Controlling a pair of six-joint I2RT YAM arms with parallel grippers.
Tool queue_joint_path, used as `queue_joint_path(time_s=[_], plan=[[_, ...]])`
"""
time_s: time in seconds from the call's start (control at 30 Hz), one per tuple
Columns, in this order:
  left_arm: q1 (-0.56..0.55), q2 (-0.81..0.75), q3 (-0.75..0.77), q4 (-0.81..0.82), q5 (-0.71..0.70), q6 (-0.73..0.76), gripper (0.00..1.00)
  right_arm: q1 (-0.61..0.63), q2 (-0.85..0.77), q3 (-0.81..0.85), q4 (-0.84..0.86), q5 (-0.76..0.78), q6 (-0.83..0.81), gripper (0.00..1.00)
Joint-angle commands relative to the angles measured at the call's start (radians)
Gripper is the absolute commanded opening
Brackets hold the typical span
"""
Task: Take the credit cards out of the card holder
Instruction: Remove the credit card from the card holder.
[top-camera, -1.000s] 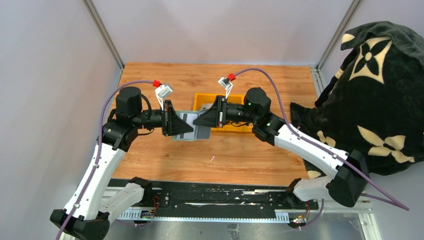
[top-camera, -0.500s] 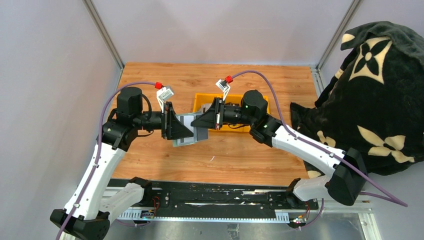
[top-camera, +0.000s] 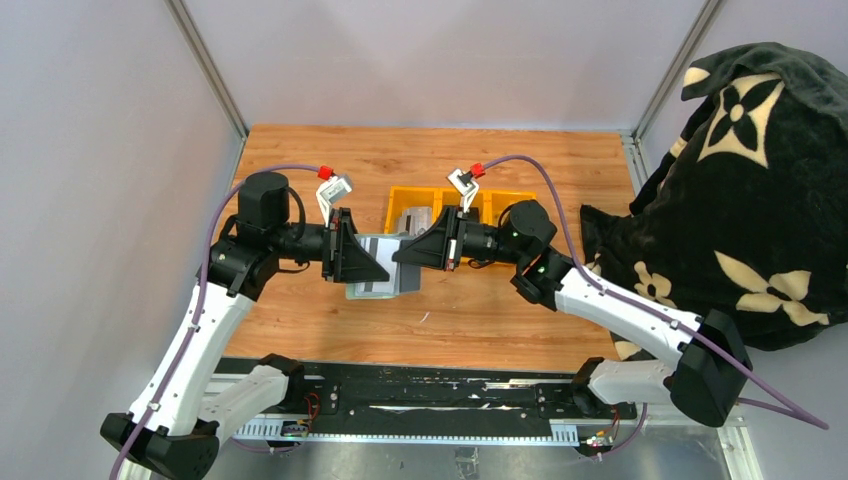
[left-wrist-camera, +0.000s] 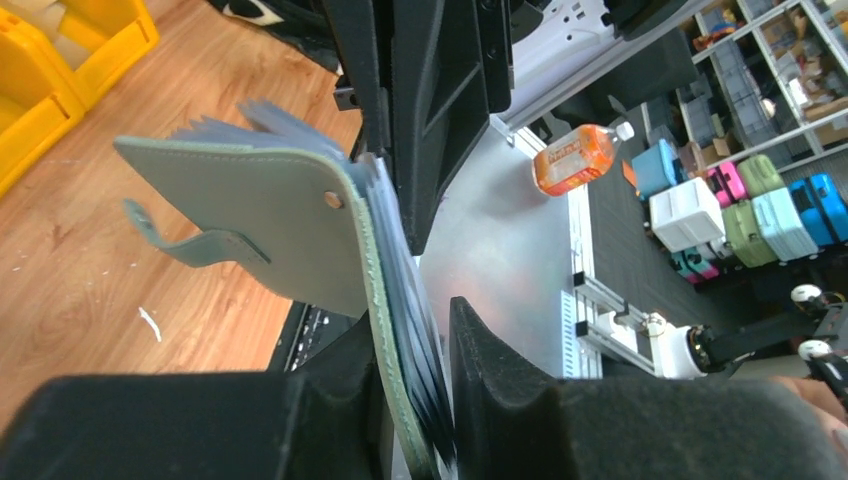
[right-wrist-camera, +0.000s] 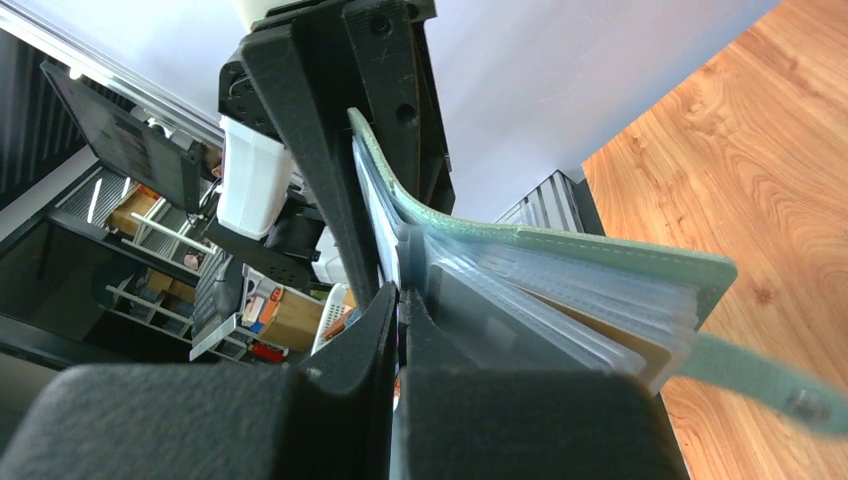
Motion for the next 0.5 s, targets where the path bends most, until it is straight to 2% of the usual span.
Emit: queue_joint_path(time_s=[0.0, 0.3, 0.47], plan=[[-0.008, -0.011, 0.055, 0.063, 0.123, -0.037, 0.2, -0.035, -0.026, -0.044, -0.002, 0.034, -0.008, 0.0], [-0.002, -0.012, 0.066, 0.068, 0.122, -0.046, 0.2, -0.061, -0.075, -0.08, -0.015, 0.02, -0.016, 0.0], [-0.003, -0.011, 0.066, 0.079, 0.113, -0.059, 0.08, -0.063, -0.053, -0.075, 0.037, -0.016, 0.02, 0.02]])
